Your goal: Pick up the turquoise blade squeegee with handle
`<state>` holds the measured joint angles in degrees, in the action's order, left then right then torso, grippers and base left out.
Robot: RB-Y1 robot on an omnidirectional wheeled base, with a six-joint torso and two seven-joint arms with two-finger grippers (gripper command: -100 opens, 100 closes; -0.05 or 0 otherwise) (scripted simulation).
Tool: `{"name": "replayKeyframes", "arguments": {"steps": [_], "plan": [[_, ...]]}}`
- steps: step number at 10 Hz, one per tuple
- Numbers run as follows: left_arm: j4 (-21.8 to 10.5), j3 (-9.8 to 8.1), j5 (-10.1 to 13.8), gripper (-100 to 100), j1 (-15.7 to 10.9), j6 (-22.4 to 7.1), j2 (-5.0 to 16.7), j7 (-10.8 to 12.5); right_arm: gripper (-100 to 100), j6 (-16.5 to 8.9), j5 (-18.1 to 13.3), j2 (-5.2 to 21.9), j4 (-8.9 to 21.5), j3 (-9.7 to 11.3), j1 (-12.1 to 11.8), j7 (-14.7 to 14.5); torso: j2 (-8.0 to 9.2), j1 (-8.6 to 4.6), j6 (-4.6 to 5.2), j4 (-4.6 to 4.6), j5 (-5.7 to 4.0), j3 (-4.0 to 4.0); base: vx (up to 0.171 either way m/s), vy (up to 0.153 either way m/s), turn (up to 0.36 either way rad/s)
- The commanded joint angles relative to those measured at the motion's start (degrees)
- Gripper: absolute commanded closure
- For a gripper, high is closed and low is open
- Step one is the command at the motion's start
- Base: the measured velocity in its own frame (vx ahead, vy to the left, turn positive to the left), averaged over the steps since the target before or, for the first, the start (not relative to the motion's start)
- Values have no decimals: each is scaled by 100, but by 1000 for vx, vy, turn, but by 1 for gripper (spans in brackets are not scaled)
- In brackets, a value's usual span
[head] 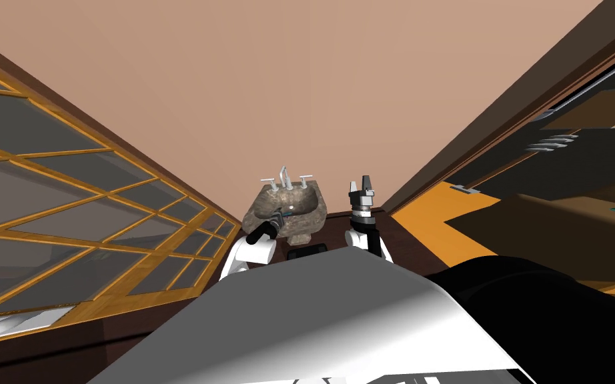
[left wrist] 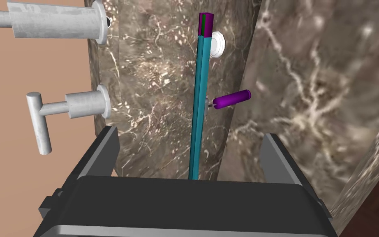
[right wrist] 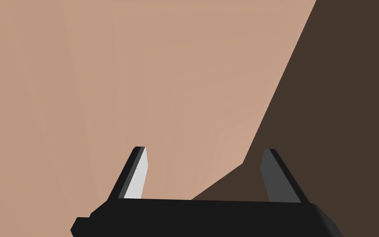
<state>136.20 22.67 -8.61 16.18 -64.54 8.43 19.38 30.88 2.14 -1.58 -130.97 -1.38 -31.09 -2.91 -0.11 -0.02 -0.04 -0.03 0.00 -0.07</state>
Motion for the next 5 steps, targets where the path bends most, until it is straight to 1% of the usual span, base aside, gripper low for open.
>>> {"name": "replayKeyframes", "arguments": {"steps": [1,2,3,5], "plan": [[0,0,0,-100,0,0,0,0,0,0,0,0,0,0,0,0,0,0,0,0,0,0,12,4,-6],[2,2,2,0,-2,-17,2,1,0,0,0,0,0,0,0,0,5,-1,0,1,0,3,0,0,0],[-191,-40,20,-100,-54,123,-35,-12,0,0,0,0,0,0,0,0,9,-2,0,2,0,5,24,-1,-2],[-384,-81,38,-100,-106,261,-71,-25,0,0,0,0,0,0,0,0,-8,-4,4,-3,2,-6,37,-6,5]]}}
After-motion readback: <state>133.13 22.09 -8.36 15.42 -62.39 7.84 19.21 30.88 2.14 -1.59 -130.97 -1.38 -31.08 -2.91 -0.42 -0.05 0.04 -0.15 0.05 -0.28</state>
